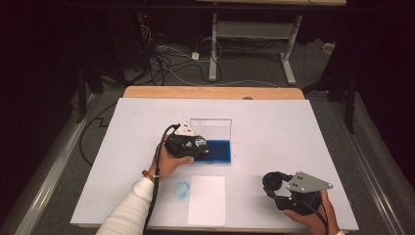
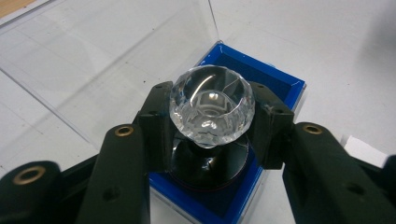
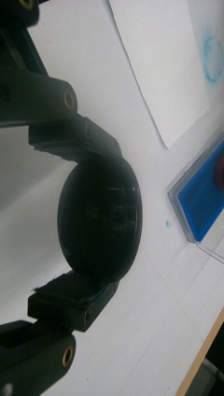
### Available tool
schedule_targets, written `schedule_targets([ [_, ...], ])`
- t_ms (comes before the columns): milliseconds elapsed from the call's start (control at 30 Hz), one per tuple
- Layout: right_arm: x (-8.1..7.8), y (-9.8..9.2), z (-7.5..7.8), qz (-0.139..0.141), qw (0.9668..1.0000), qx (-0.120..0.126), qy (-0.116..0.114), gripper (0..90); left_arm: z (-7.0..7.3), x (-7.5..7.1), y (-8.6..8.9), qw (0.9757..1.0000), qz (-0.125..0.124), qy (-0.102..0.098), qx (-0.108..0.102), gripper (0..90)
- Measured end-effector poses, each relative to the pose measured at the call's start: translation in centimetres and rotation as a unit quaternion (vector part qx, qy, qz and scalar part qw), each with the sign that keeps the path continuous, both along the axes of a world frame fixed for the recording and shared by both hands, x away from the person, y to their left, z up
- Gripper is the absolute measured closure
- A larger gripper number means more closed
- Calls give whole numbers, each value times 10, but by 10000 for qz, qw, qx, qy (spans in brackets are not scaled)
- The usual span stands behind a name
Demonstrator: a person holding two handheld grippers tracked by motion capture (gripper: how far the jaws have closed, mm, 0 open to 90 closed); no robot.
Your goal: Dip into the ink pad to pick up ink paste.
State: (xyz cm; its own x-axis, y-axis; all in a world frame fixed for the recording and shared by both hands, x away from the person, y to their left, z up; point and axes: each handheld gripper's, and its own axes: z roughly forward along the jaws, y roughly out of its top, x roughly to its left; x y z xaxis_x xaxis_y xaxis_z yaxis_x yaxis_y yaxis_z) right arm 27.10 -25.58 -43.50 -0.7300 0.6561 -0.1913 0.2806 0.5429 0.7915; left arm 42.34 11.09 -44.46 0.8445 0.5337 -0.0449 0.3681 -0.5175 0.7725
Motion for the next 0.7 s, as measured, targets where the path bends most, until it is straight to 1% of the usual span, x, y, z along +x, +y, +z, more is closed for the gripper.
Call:
schedule_targets([
  [33, 0, 0, 0, 2, 10000, -4, 5, 385, 0, 0, 1, 10000, 18, 22, -49, 545],
  [133, 0, 1, -1, 0, 10000, -4, 16, 385, 0, 0, 2, 9999, 46, 60, -111, 545],
  [200, 0, 1, 0, -6, 10000, -1, 15, 385, 0, 0, 3, 9999, 41, 50, -104, 546],
  [267, 0, 0, -1, -8, 10000, -2, 12, 385, 1, 0, 4, 9998, -2, 87, -165, 545],
  [333, 0, 0, -1, -15, 10000, -12, 20, 385, 1, 0, 3, 9999, 24, 62, -99, 545],
  [367, 0, 0, -1, -20, 10000, -12, 20, 385, 1, 0, 3, 9999, -18, 79, -123, 546],
  [433, 0, 0, -1, -3, 10000, -21, 6, 385, 2, -1, 3, 9999, -16, 63, -128, 546],
  [467, 0, 0, -1, -7, 10000, -13, 4, 385, 3, -2, 2, 9999, -64, 61, -103, 546],
  [500, 0, 0, -1, -7, 10000, -12, 3, 385, 3, -2, 2, 10000, -57, 35, -69, 546],
  [533, 0, 0, -1, -9, 10000, -12, 2, 385, 3, -3, 2, 9999, -73, 47, -86, 546],
  [600, -1, 0, -1, -11, 10000, -9, -1, 385, 3, -3, 1, 9999, -83, 43, -52, 546],
  [700, -1, 0, -1, -8, 10000, -16, -6, 385, 3, -3, 2, 9999, -90, 60, -65, 546],
])
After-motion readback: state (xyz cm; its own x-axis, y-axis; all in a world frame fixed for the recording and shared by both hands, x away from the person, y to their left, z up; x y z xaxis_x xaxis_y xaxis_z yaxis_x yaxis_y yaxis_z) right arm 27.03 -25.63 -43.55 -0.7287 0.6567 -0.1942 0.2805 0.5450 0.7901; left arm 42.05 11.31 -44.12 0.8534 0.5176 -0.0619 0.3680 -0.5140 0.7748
